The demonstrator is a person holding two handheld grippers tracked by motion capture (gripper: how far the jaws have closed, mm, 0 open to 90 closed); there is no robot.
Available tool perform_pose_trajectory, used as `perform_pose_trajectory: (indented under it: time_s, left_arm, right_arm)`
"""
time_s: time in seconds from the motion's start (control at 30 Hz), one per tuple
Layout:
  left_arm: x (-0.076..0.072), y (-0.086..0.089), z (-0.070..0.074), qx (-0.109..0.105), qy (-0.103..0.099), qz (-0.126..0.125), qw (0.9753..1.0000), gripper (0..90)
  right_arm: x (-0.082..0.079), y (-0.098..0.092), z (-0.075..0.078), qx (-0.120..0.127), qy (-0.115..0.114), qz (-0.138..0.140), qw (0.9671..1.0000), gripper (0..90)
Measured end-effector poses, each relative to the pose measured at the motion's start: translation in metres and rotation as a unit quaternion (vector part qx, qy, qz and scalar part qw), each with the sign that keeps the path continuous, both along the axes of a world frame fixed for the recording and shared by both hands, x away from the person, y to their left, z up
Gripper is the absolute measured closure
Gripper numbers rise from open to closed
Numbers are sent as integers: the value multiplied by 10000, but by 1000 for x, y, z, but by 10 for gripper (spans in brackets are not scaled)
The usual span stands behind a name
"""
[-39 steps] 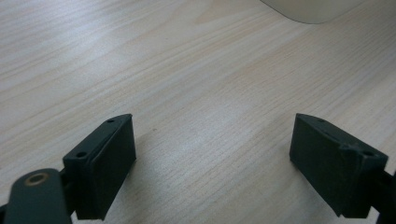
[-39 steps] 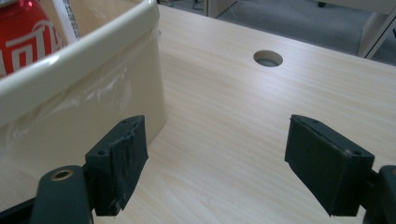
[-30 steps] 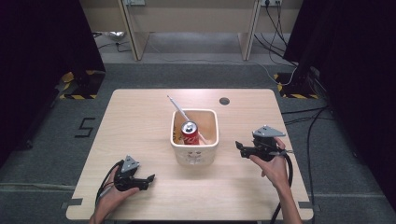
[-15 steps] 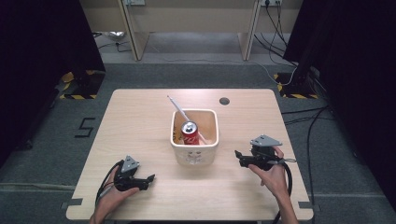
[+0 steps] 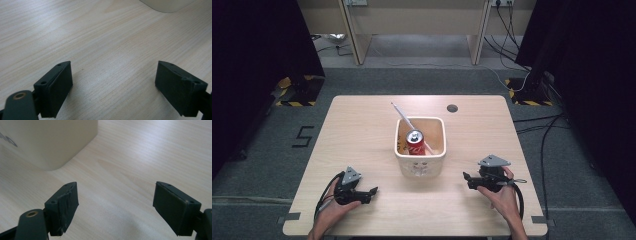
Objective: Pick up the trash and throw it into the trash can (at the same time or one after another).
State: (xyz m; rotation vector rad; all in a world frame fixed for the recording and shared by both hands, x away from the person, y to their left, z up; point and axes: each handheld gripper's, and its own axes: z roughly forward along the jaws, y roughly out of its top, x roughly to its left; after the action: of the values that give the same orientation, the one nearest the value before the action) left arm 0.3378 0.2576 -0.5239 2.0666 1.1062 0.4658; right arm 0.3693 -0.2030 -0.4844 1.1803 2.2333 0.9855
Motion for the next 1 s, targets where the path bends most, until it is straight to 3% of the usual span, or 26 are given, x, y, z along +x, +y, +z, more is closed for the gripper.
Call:
perform_pose_trajectory:
  time_s: [0.57, 1.0]
  left_arm:
    - [0, 0, 0, 4, 6, -8, 10000, 139]
    - [0, 0, 0, 8, 7, -8, 10000, 138]
  right_arm:
    - [-17, -6, -26, -271, 268, -158, 9991, 194]
    - [-28, -16, -31, 8, 291, -214, 9993, 181]
